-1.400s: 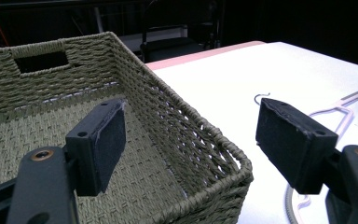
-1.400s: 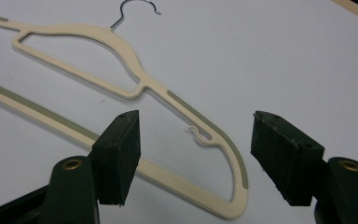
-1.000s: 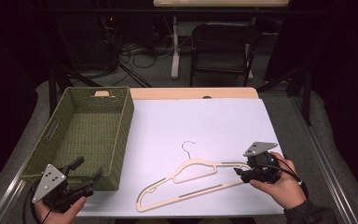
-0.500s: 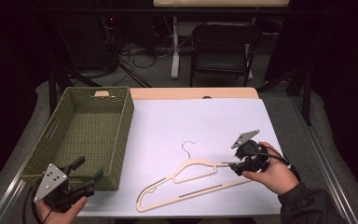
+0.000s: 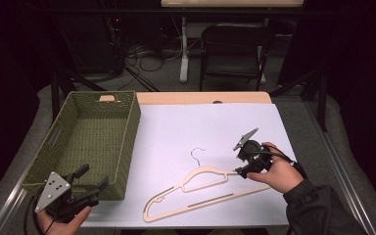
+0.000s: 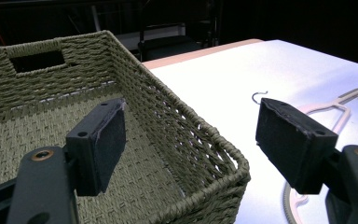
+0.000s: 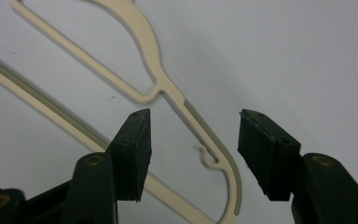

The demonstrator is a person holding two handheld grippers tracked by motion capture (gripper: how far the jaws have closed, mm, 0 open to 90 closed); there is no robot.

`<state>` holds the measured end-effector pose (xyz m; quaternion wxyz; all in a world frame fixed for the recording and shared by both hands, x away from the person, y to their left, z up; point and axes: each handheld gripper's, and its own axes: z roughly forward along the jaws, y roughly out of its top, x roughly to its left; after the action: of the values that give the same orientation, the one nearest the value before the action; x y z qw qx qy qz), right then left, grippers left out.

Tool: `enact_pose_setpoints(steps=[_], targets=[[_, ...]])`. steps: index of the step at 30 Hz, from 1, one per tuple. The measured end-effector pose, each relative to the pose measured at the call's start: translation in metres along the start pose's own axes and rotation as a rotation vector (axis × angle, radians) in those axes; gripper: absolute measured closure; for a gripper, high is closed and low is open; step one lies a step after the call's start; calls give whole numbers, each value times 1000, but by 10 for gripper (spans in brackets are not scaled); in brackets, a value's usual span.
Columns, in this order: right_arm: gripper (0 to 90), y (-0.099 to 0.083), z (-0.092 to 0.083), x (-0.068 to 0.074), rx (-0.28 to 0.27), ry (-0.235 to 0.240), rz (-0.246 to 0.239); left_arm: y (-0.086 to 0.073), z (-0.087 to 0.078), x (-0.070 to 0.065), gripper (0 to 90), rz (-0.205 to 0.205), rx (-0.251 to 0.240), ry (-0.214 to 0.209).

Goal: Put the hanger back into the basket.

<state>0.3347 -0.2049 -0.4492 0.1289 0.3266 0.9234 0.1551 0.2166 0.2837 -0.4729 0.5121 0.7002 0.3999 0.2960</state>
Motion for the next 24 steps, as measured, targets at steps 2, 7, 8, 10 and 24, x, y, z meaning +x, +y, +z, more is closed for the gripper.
enact_pose_setpoints(steps=[2, 7, 8, 10, 24], targets=[[450, 3, 1, 0, 15, -2, -3, 0, 0, 0, 245, -2, -1, 0], [452, 9, 7, -2, 23, 15, -14, 0, 0, 0, 245, 0, -1, 0], [452, 11, 8, -2, 37, 12, -22, 1, 0, 0, 245, 0, -1, 0], [453, 15, 9, -2, 56, 15, -28, 1, 0, 0, 245, 1, 0, 0], [475, 36, 30, 5, 112, 44, -102, 1, -1, 0, 245, -2, -4, 0]])
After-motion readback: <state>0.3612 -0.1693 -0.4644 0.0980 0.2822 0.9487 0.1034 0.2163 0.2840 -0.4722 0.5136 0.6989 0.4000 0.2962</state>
